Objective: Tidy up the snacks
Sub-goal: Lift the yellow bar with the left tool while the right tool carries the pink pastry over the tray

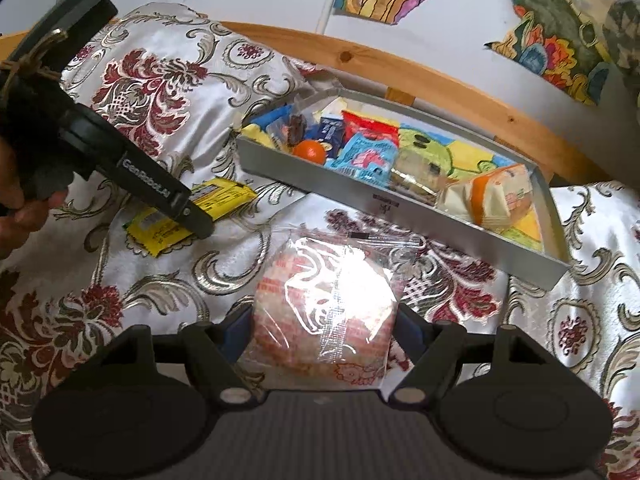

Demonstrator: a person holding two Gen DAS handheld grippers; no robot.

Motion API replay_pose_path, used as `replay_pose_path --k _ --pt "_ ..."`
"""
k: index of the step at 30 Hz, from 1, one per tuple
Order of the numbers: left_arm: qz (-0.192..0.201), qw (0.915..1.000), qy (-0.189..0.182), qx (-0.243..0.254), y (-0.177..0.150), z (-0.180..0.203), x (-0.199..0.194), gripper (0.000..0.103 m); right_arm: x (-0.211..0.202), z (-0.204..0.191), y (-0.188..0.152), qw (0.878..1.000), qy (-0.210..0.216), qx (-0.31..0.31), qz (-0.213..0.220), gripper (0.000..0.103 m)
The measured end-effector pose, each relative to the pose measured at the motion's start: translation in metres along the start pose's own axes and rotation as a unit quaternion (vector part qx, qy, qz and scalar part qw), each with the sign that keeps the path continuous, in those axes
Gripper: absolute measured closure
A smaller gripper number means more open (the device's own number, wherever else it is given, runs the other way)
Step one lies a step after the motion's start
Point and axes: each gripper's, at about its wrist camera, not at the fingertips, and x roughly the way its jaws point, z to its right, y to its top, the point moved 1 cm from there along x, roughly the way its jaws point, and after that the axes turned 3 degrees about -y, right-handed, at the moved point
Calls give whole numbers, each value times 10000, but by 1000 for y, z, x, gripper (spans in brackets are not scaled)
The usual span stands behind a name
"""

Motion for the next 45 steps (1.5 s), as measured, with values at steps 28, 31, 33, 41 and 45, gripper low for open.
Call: replay_pose_path --k 28,31,33,41,45 --pt "1701 9854 18 -68 70 30 -40 53 -6 52 54 9855 -689 876 1279 25" --pt "2012 9795 53 16 84 28 -37 53 5 56 71 9804 -846 923 1524 25" --pt "2151 9766 62 9 92 24 -32 53 14 60 80 9771 -866 1051 1633 25" --pt "2151 9766 63 -24 107 4 -2 53 61 73 98 9725 -1005 1331 1628 25" --pt "2089 9779 -34 -108 109 -2 11 53 81 77 99 9730 -1020 1425 1499 25"
